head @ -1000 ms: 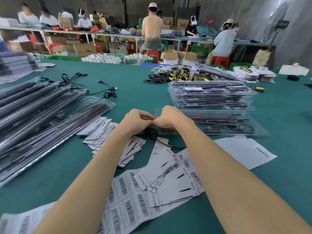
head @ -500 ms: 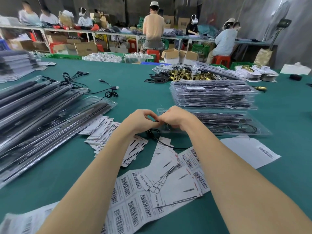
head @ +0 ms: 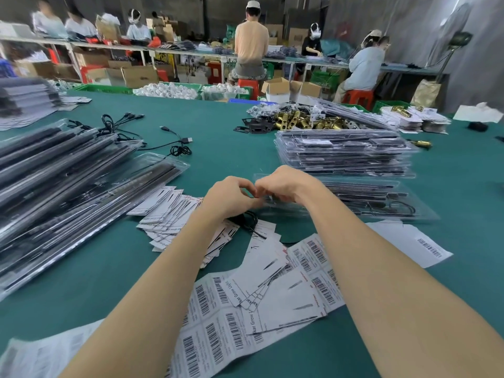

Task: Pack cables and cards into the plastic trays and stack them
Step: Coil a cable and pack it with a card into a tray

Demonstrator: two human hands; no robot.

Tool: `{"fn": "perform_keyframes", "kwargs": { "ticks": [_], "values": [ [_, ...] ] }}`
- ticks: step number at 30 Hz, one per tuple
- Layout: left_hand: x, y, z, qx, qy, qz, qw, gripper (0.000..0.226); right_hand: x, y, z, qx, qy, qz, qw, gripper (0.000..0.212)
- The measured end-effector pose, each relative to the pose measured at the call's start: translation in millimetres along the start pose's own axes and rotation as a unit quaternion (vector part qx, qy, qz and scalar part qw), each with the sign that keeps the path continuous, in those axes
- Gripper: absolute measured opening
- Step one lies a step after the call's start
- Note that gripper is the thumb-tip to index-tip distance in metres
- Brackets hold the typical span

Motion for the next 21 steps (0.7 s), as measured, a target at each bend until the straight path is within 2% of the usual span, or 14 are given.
{"fn": "perform_keyframes", "kwargs": {
  "ticks": [3, 6, 9, 13, 16, 18, 20, 21],
  "values": [
    [12, -1, -10, 0.014, 0.07, 0.1, 0.992, 0.044, -5, 5, 4, 0.009, -0.003, -0.058, 0.998, 0.033],
    [27, -2, -20, 0.018, 0.109, 0.127, 0.986, 0.052, -10, 5, 6, 0.009, -0.036, -0.078, 0.996, 0.037],
    [37, -6, -21, 0.014, 0.058, 0.13, 0.99, 0.046, -4, 2, 8, 0.006, -0.023, -0.078, 0.997, 0.032],
    [26, -10, -22, -0.008, -0.059, 0.167, 0.984, 0.025, 0, -3, 10, 0.01, -0.005, -0.103, 0.995, 0.03],
    [21, -13, -25, -0.015, -0.114, 0.194, 0.974, 0.027, -1, -3, 9, 0.027, -0.004, -0.105, 0.994, 0.022],
    [23, -16, -25, -0.013, -0.187, 0.202, 0.961, 0.033, 3, -7, 5, 0.056, 0.101, -0.071, 0.991, 0.02],
    [25, -18, -24, -0.006, -0.282, 0.192, 0.94, 0.039, 15, -18, -3, 0.083, 0.258, -0.045, 0.961, 0.017],
    [25, -17, -23, -0.005, -0.32, 0.178, 0.931, 0.038, 23, -25, -10, 0.096, 0.302, -0.05, 0.947, 0.014]
  ]
}}
Point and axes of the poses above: each hand's wrist, its own y-axis towards the middle knuckle, its own x-axis out of the back of the hand, z = x × y, the point moved 5 cm from there along y, towards the middle knuckle, and after that the axes turned 15 degrees about -x, right-handed, at the moved point
